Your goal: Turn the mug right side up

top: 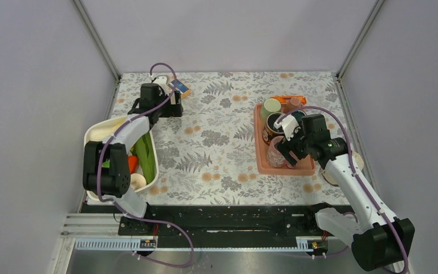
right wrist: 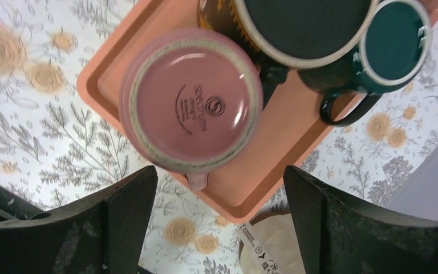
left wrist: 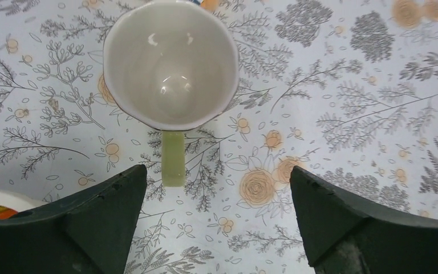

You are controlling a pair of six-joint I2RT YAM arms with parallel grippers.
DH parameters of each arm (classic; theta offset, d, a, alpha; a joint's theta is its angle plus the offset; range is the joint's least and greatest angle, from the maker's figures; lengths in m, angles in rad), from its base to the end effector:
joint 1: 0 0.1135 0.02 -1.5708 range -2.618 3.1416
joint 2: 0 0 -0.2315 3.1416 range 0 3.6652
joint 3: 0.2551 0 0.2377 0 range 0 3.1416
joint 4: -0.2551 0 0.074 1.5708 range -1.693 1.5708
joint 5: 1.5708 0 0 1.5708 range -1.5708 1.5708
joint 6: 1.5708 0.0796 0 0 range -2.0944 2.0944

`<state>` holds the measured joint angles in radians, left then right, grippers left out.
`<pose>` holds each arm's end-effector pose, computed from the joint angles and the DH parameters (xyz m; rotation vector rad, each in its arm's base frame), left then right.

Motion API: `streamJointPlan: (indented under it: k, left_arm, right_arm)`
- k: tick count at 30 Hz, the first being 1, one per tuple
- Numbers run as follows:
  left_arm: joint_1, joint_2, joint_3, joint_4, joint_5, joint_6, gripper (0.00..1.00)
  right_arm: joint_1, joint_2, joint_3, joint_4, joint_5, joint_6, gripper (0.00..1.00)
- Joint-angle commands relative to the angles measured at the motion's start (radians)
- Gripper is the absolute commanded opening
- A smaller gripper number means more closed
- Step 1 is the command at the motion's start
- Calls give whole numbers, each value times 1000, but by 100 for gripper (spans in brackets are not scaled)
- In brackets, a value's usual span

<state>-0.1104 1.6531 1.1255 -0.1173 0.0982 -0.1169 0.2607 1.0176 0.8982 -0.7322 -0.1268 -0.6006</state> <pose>0.3872 -0.0508 0.1881 0.0473 2.2216 -0.2342 0.2241 0.0702 0.2276 -1.0595 2.1683 -0.0025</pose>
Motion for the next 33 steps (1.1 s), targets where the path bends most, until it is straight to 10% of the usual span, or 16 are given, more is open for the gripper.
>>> streamJointPlan:
  k: [1,25,33]
  left_arm:
    - [-12,-135,-21,36,70,3,99]
    - [-25,-323,-111,-83,497,174,99]
    - [-25,-333,-128,-70,500,171,99]
  right_arm:
    - [-4,1,-27,-56,48,-86,90]
    - [-83,139,-96,49,-170,-260,63]
    - [-84,159,-108,76,-164,-258,34]
